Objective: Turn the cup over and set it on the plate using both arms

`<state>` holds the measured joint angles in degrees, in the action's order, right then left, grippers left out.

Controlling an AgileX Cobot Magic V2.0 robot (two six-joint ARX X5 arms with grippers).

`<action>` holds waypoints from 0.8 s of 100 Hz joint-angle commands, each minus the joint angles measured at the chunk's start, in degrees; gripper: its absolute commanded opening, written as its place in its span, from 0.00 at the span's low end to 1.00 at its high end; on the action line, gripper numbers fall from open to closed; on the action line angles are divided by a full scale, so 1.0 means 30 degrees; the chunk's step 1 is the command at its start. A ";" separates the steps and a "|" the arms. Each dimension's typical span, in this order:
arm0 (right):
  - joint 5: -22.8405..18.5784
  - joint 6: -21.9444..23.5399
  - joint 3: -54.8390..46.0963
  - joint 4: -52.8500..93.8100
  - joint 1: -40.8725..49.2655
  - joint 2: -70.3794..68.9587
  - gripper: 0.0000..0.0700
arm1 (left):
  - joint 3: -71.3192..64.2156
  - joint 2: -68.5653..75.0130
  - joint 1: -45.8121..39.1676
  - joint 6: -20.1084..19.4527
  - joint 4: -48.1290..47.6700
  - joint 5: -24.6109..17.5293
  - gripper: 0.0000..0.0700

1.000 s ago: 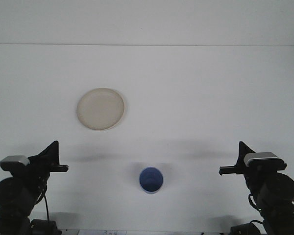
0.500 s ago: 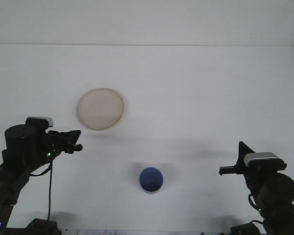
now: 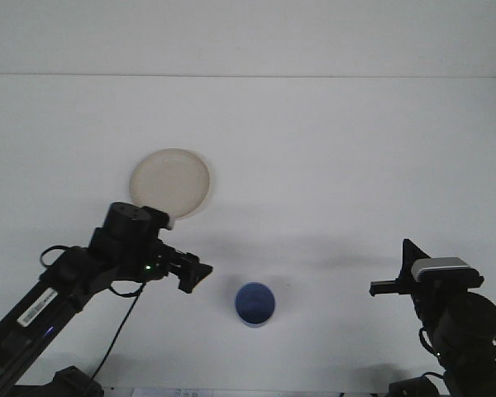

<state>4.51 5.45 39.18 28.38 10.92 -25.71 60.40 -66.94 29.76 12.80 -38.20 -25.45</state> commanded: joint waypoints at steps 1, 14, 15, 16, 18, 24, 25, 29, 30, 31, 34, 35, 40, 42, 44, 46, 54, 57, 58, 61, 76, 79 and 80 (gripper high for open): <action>-0.0058 0.0255 0.0182 -0.0160 0.0051 -0.0073 0.00 | 0.0845 -0.1049 0.1304 -0.0036 0.0131 -0.0138 0.67; -0.0058 0.0255 0.0182 -0.0146 0.0051 -0.0073 0.00 | 0.1996 -0.3118 0.3257 -0.0124 0.0058 0.0838 0.67; -0.0058 0.0255 0.0182 -0.0146 0.0051 -0.0073 0.00 | 0.2091 -0.3264 0.3359 -0.0124 0.0051 0.0889 0.66; -0.0058 0.0255 0.0182 -0.0146 0.0051 -0.0073 0.00 | 0.2251 -0.3475 0.3512 -0.0138 0.0015 0.0969 0.66; -0.0058 0.0255 0.0182 -0.0146 0.0051 -0.0073 0.00 | 0.2404 -0.3694 0.3679 -0.0168 -0.0007 0.1013 0.66; -0.0058 0.0255 0.0182 -0.0138 0.0051 -0.0073 0.00 | 0.2958 -0.4473 0.4262 -0.0226 -0.0109 0.1049 0.66; -0.0058 0.0255 0.0182 -0.0138 0.0051 -0.0073 0.00 | 0.3045 -0.4590 0.4357 -0.0255 -0.0124 0.1049 0.66; -0.0058 0.0255 0.0182 -0.0138 0.0051 -0.0073 0.00 | 0.3337 -0.4940 0.4656 -0.0357 -0.0262 0.1049 0.66; -0.0058 0.0255 0.0182 -0.0138 0.0051 -0.0073 0.00 | 0.3410 -0.5042 0.4736 -0.0408 -0.0299 0.1064 0.66; -0.0058 0.0255 0.0182 -0.0138 0.0051 -0.0073 0.00 | 0.3483 -0.5129 0.4816 -0.0452 -0.0335 0.1064 0.66; -0.0058 0.0255 0.0182 -0.0138 0.0051 -0.0073 0.00 | 0.3606 -0.5406 0.5042 -0.0495 -0.0335 0.1093 0.66; -0.0058 0.0255 0.0182 -0.0138 0.0051 -0.0073 0.00 | 0.3672 -0.5479 0.5122 -0.0525 -0.0335 0.1151 0.66; -0.0058 0.0255 0.0182 -0.0138 0.0051 -0.0073 0.00 | 0.3796 -0.5887 0.5479 -0.0539 -0.0306 0.1515 0.66; -0.0058 0.0255 0.0182 -0.0138 0.0051 -0.0073 0.00 | 0.3803 -0.6047 0.5617 -0.0539 -0.0299 0.1712 0.66; -0.0058 0.0255 0.0182 -0.0146 0.0051 -0.0073 0.00 | 0.3803 -0.6229 0.5748 -0.0539 -0.0313 0.1909 0.66; -0.0058 0.0255 0.0182 -0.0146 0.0051 -0.0073 0.00 | 0.3803 -0.6411 0.5872 -0.0539 -0.0350 0.2106 0.66; -0.0058 0.0255 0.0182 -0.0138 0.0051 -0.0073 0.00 | 0.3803 -0.7191 0.6229 -0.0539 -0.0517 0.2528 0.66; -0.0058 0.0255 0.0182 -0.0138 0.0051 -0.0073 0.00 | 0.3803 -0.7511 0.6360 -0.0539 -0.0539 0.2572 0.66; -0.0058 0.0255 0.0182 -0.0138 0.0051 -0.0073 0.00 | 0.3803 -0.7562 0.6375 -0.0539 -0.0532 0.2572 0.66; -0.0058 0.0255 0.0182 -0.0138 0.0051 -0.0073 0.00 | 0.3803 -0.7825 0.6462 -0.0532 -0.0517 0.2572 0.64; -0.0051 0.0255 0.0182 -0.0138 0.0051 -0.0073 0.00 | 0.3803 -0.8517 0.6717 -0.0539 -0.0029 0.2579 0.10; -0.0051 0.0255 0.0182 -0.0138 0.0051 -0.0073 0.00 | 0.3803 -0.8524 0.6725 -0.0532 0.0102 0.2579 0.00; -0.0051 0.0255 0.0182 -0.0138 0.0051 -0.0073 0.00 | 0.3803 -0.8524 0.6725 -0.0517 0.0153 0.2579 0.00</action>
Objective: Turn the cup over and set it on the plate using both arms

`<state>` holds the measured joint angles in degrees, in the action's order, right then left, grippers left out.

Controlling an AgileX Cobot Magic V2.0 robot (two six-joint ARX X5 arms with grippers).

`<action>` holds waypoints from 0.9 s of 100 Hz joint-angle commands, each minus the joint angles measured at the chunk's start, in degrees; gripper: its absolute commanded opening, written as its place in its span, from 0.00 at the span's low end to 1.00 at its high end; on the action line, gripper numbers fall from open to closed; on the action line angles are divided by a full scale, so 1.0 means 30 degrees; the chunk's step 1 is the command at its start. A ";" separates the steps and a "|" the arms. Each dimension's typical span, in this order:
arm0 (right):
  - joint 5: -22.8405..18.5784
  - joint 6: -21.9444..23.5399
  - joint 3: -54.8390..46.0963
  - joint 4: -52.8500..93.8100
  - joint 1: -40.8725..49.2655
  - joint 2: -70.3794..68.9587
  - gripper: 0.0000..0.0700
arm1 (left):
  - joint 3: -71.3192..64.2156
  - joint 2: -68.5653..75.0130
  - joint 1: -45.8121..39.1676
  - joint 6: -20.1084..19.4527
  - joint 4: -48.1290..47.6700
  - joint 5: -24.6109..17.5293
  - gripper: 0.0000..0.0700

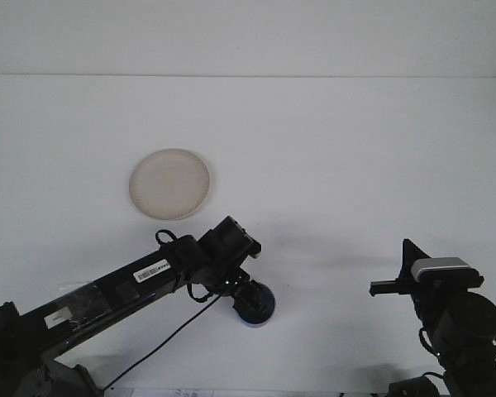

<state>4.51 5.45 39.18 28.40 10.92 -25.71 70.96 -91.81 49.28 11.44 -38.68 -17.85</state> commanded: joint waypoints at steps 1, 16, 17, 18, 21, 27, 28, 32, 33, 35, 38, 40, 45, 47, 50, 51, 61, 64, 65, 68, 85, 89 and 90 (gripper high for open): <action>-0.0051 0.0255 0.0182 -0.0138 0.0051 -0.0073 0.00 | 0.0291 -0.0233 0.0219 -0.0058 0.0357 0.0044 0.01; -0.0058 0.0255 0.0182 -0.0080 0.0051 -0.0073 0.00 | 0.1180 -0.0189 -0.0182 -0.0146 -0.0364 0.0095 0.01; -0.0058 0.0255 0.0182 -0.0073 0.0051 -0.0073 0.00 | 0.1297 -0.0189 -0.0248 -0.0189 -0.0452 0.0095 0.01; -0.0051 0.0255 0.0182 -0.0051 0.0051 -0.0073 0.00 | 0.1406 -0.0189 -0.0321 -0.0226 -0.0546 0.0095 0.01; -0.0051 0.0255 0.0182 -0.0007 0.0051 -0.0073 0.00 | 0.1778 -0.0189 -0.0568 -0.0357 -0.0794 0.0109 0.01; -0.0051 0.0255 0.0182 0.0080 0.0051 -0.0073 0.00 | 0.2630 -0.0189 -0.1224 -0.0656 -0.1282 0.0197 0.01; -0.0051 0.0255 0.0182 0.0109 0.0051 -0.0073 0.00 | 0.2761 -0.0189 -0.1348 -0.0678 -0.1355 0.0270 0.01; -0.0044 0.0255 0.0182 0.0168 0.0051 -0.0073 0.00 | 0.3475 -0.0189 -0.2025 -0.0794 -0.1632 0.0962 0.01; -0.0044 0.0255 0.0182 0.0175 0.0051 -0.0073 0.00 | 0.3563 -0.0189 -0.2106 -0.0816 -0.1661 0.1078 0.01; -0.0044 0.0255 0.0182 0.0204 0.0051 -0.0073 0.00 | 0.3876 -0.0189 -0.2441 -0.0889 -0.1756 0.1552 0.01; -0.0044 0.0255 0.0182 0.0262 0.0051 -0.0073 0.00 | 0.4350 -0.0189 -0.2943 -0.1020 -0.1902 0.2339 0.01; -0.0044 0.0255 0.0182 0.0284 0.0051 -0.0073 0.00 | 0.4663 -0.0189 -0.3308 -0.1107 -0.1974 0.2914 0.01; -0.0044 0.0255 0.0182 0.0335 0.0051 -0.0073 0.00 | 0.5450 -0.0197 -0.4386 -0.1341 -0.2113 0.4422 0.01; -0.0044 0.0255 0.0182 0.0335 0.0051 -0.0073 0.00 | 0.5697 -0.0197 -0.4794 -0.1486 -0.2113 0.4903 0.01; -0.0044 0.0255 0.0182 0.0335 0.0051 -0.0073 0.00 | 0.5974 -0.0204 -0.5333 -0.1647 -0.2084 0.5399 0.01; -0.0044 0.0255 0.0182 0.0335 0.0051 -0.0073 0.00 | 0.6084 -0.0211 -0.5544 -0.1698 -0.2084 0.5581 0.01; -0.0036 0.0255 0.0182 0.0313 0.0051 -0.0073 0.00 | 0.6936 -0.0415 -0.7665 -0.2171 -0.2266 0.6579 0.01; -0.0036 0.0255 0.0182 0.0306 0.0051 -0.0073 0.00 | 0.7118 -0.0525 -0.8276 -0.2310 -0.2390 0.6674 0.01; -0.0036 0.0255 0.0182 0.0306 0.0051 -0.0073 0.00 | 0.7169 -0.0561 -0.8480 -0.2361 -0.2412 0.6681 0.01; -0.0036 0.0255 0.0182 0.0299 0.0051 -0.0073 0.00 | 0.7278 -0.0678 -0.9071 -0.2528 -0.2477 0.6681 0.01; -0.0044 0.0262 0.0182 0.0299 0.0051 -0.0073 0.00 | 0.7337 -0.1872 -1.1584 -0.2900 -0.2419 0.6696 0.01; -0.0044 0.0262 0.0182 0.0299 0.0051 -0.0073 0.00 | 0.7337 -0.2266 -1.1941 -0.3002 -0.2331 0.6696 0.02; -0.0044 0.0262 0.0182 0.0291 0.0051 -0.0073 0.00 | 0.7337 -0.2361 -1.2014 -0.3002 -0.2288 0.6696 0.02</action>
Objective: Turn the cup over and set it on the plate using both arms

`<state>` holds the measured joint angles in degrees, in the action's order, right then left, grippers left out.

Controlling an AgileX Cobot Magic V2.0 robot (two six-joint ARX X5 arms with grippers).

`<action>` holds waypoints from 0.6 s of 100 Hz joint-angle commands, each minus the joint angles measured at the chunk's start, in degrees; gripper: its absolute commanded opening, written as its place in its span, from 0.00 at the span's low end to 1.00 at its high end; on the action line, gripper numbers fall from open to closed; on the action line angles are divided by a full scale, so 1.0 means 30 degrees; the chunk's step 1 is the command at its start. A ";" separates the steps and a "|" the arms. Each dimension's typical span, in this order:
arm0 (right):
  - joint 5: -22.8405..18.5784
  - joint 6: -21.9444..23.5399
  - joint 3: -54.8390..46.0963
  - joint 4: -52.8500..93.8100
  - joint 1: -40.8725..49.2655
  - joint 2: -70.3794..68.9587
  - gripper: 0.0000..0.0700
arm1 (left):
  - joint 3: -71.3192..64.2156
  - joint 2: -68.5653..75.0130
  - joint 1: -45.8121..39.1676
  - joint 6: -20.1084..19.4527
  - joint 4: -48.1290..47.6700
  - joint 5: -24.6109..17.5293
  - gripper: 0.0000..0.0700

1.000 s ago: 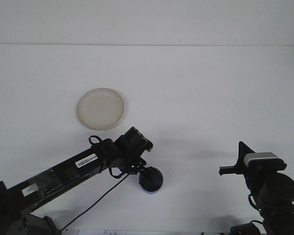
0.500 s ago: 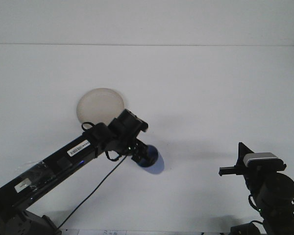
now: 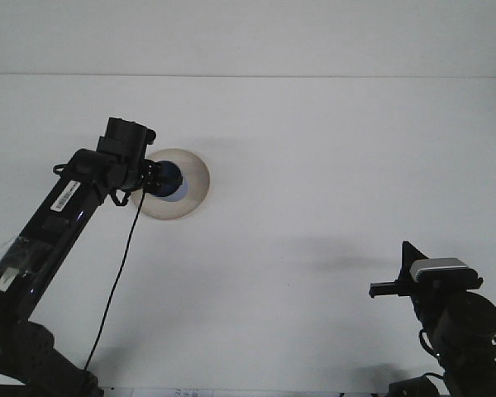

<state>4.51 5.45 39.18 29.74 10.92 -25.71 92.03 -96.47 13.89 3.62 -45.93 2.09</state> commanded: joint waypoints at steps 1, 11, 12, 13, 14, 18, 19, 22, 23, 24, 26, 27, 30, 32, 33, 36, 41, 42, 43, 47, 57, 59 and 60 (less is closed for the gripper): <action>-0.0044 0.0262 0.0182 -0.0153 0.0051 -0.0073 0.00 | 0.0313 -0.0903 -0.0291 -0.0393 0.0175 0.0051 0.02; -0.0044 0.0262 0.0182 -0.0168 0.0051 -0.0073 0.00 | 0.0313 -0.1778 -0.0831 -0.0408 0.0918 0.0051 0.02; -0.0044 0.0262 0.0182 -0.0168 0.0051 -0.0073 0.00 | 0.0313 -0.1843 -0.0860 -0.0408 0.0991 0.0051 0.02; -0.0044 0.0262 0.0182 -0.0168 0.0051 -0.0073 0.00 | 0.0313 -0.1953 -0.0911 -0.0408 0.1137 0.0051 0.02; -0.0044 0.0262 0.0182 -0.0168 0.0051 -0.0073 0.00 | 0.0313 -0.1982 -0.0918 -0.0408 0.1180 0.0051 0.02; -0.0044 0.0262 0.0182 -0.0168 0.0051 -0.0073 0.00 | 0.0313 -0.2237 -0.0976 -0.0408 0.1530 0.0051 0.02; -0.0044 0.0262 0.0182 -0.0168 0.0051 -0.0073 0.00 | 0.0313 -0.2288 -0.0991 -0.0408 0.1603 0.0051 0.02; -0.0044 0.0262 0.0182 -0.0168 0.0051 -0.0073 0.00 | 0.0313 -0.2426 -0.1027 -0.0408 0.1800 0.0051 0.02; -0.0044 0.0262 0.0182 -0.0168 0.0051 -0.0073 0.00 | 0.0313 -0.2484 -0.1035 -0.0408 0.1858 0.0051 0.02; -0.0044 0.0262 0.0182 -0.0168 0.0051 -0.0073 0.00 | 0.0313 -0.2535 -0.1042 -0.0415 0.1923 0.0051 0.02; -0.0044 0.0262 0.0182 -0.0168 0.0051 -0.0073 0.00 | 0.0313 -0.2623 -0.1056 -0.0423 0.2011 0.0051 0.03; -0.0044 0.0262 0.0182 -0.0168 0.0051 -0.0073 0.00 | 0.0313 -0.2667 -0.1056 -0.0423 0.2040 0.0051 0.03; -0.0044 0.0262 0.0182 -0.0168 0.0051 -0.0073 0.00 | 0.0313 -0.2812 -0.1056 -0.0430 0.2106 0.0051 0.03; -0.0044 0.0262 0.0182 -0.0168 0.0051 -0.0073 0.00 | 0.0313 -0.2892 -0.1056 -0.0437 0.2106 0.0051 0.05; -0.0044 0.0270 0.0182 -0.0168 0.0051 -0.0073 0.00 | 0.0313 -0.2936 -0.1056 -0.0444 0.2098 0.0051 0.06; -0.0044 0.0270 0.0182 -0.0168 0.0051 -0.0073 0.00 | 0.0313 -0.3082 -0.1056 -0.0459 0.2098 0.0051 0.11; -0.0044 0.0270 0.0182 -0.0168 0.0051 -0.0073 0.00 | 0.0313 -0.3315 -0.1056 -0.0495 0.2076 0.0051 0.19; -0.0044 0.0270 0.0182 -0.0168 0.0051 -0.0073 0.00 | 0.0313 -0.3366 -0.1056 -0.0495 0.2076 0.0051 0.21; -0.0044 0.0270 0.0182 -0.0168 0.0051 -0.0073 0.00 | 0.0313 -0.3410 -0.1056 -0.0495 0.2076 0.0051 0.22; -0.0044 0.0262 0.0182 -0.0168 0.0051 -0.0073 0.00 | 0.0313 -0.3563 -0.1056 -0.0495 0.2069 0.0051 0.28; -0.0044 0.0270 0.0182 -0.0168 0.0051 -0.0073 0.00 | 0.0313 -0.3708 -0.1056 -0.0495 0.2127 0.0036 0.49; -0.0044 0.0262 0.0182 -0.0168 0.0051 -0.0073 0.00 | 0.0313 -0.3708 -0.1056 -0.0495 0.2222 0.0036 0.55; -0.0044 0.0270 0.0182 -0.0168 0.0051 -0.0073 0.00 | 0.0313 -0.3708 -0.1056 -0.0495 0.2259 0.0036 0.57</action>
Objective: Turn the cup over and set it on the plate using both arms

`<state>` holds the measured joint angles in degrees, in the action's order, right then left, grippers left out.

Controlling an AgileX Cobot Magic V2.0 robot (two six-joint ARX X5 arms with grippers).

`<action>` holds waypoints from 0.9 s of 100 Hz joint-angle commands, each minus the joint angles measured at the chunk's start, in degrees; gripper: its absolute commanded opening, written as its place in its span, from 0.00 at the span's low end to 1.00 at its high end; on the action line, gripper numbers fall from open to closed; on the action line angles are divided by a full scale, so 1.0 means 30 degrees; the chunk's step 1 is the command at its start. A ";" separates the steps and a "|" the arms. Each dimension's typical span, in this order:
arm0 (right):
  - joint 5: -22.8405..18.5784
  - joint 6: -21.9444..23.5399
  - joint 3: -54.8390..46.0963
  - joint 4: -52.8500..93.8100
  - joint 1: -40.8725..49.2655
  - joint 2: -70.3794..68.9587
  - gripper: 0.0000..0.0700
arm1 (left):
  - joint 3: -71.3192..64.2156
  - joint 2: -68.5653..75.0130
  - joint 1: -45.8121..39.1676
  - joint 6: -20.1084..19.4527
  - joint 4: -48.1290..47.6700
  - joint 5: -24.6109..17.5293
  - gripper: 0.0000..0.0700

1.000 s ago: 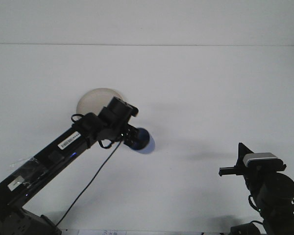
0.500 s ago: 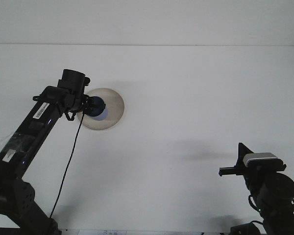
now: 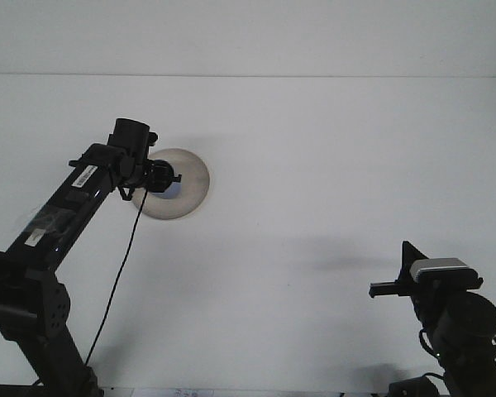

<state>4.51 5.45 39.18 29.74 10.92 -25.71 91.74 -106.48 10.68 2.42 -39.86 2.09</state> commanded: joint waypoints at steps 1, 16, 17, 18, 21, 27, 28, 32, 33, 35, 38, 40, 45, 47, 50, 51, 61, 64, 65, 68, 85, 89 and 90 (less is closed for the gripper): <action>-0.0044 0.0262 0.0182 -0.0168 0.0051 -0.0073 0.00 | 0.0408 -0.0372 0.0015 -0.0095 0.0255 0.0036 0.59; -0.0044 0.0270 0.0182 -0.0168 0.0051 -0.0073 0.00 | 0.1311 -0.0299 -0.0022 -0.0087 0.0240 0.0029 0.88; -0.0044 0.0270 0.0182 -0.0168 0.0051 -0.0073 0.00 | 0.1472 -0.0299 -0.0029 -0.0087 0.0204 0.0029 0.90; -0.0044 0.0262 0.0182 -0.0168 0.0051 -0.0073 0.00 | 0.1530 -0.0299 -0.0029 -0.0087 0.0197 0.0029 0.90; -0.0044 0.0262 0.0182 -0.0168 0.0051 -0.0073 0.00 | 0.1851 -0.0291 -0.0029 -0.0087 0.0175 0.0029 0.91; -0.0044 0.0270 0.0182 -0.0168 0.0051 -0.0073 0.00 | 0.2412 -0.0146 -0.0022 -0.0066 0.0175 0.0029 0.91; -0.0044 0.0262 0.0182 -0.0168 0.0051 -0.0073 0.00 | 0.2492 -0.0109 -0.0022 -0.0051 0.0175 0.0029 0.91; -0.0044 0.0262 0.0182 -0.0168 0.0051 -0.0073 0.00 | 0.2769 0.0117 -0.0022 0.0015 0.0197 0.0029 0.91; -0.0044 0.0262 0.0182 -0.0168 0.0051 -0.0073 0.00 | 0.2820 0.0168 -0.0022 0.0036 0.0204 0.0029 0.91; -0.0044 0.0262 0.0182 -0.0160 0.0051 -0.0073 0.00 | 0.2907 0.0313 -0.0022 0.0073 0.0211 0.0029 0.91; -0.0044 0.0262 0.0182 -0.0160 0.0051 -0.0073 0.00 | 0.2936 0.0663 -0.0022 0.0146 0.0299 0.0029 0.91; -0.0044 0.0262 0.0182 -0.0160 0.0051 -0.0073 0.00 | 0.2936 0.0816 -0.0022 0.0211 0.0321 0.0029 0.91; -0.0044 0.0262 0.0182 -0.0160 0.0051 -0.0073 0.00 | 0.2936 0.1370 -0.0022 0.0590 0.0328 0.0029 0.91; -0.0044 0.0262 0.0182 -0.0160 0.0051 -0.0073 0.00 | 0.2936 0.1610 -0.0022 0.0685 0.0306 0.0029 0.90; -0.0044 0.0262 0.0182 -0.0160 0.0051 -0.0073 0.00 | 0.2922 0.2004 -0.0022 0.0867 0.0262 0.0029 0.90; -0.0036 0.0262 0.0182 -0.0160 0.0051 -0.0073 0.00 | 0.2914 0.2127 -0.0022 0.0947 0.0255 0.0029 0.90; -0.0036 0.0262 0.0182 -0.0160 0.0051 -0.0073 0.00 | 0.2652 0.3672 -0.0015 0.1282 0.0357 0.0029 0.89; -0.0036 0.0262 0.0182 -0.0160 0.0051 -0.0073 0.00 | 0.2433 0.4211 0.0000 0.1290 0.0503 0.0029 0.89; -0.0036 0.0262 0.0182 -0.0160 0.0051 -0.0073 0.00 | 0.2331 0.4422 0.0015 0.1297 0.0568 0.0029 0.89; -0.0036 0.0262 0.0182 -0.0160 0.0051 -0.0073 0.00 | 0.1989 0.5027 0.0080 0.1290 0.0780 0.0036 0.89; 0.0015 0.0255 0.0182 -0.0175 0.0051 -0.0066 0.00 | -0.1384 0.9005 0.0350 0.1268 0.1960 0.0044 0.89; 0.0015 0.0262 0.0182 -0.0175 0.0051 -0.0066 0.00 | -0.2586 1.0105 0.0357 0.1282 0.2521 0.0044 0.89; 0.0007 0.0255 0.0182 -0.0175 0.0051 -0.0066 0.00 | -0.2907 1.0389 0.0357 0.1297 0.2703 0.0044 0.89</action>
<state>4.54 5.45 39.18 29.71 10.92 -25.71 86.87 -78.37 11.57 5.61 -33.54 2.07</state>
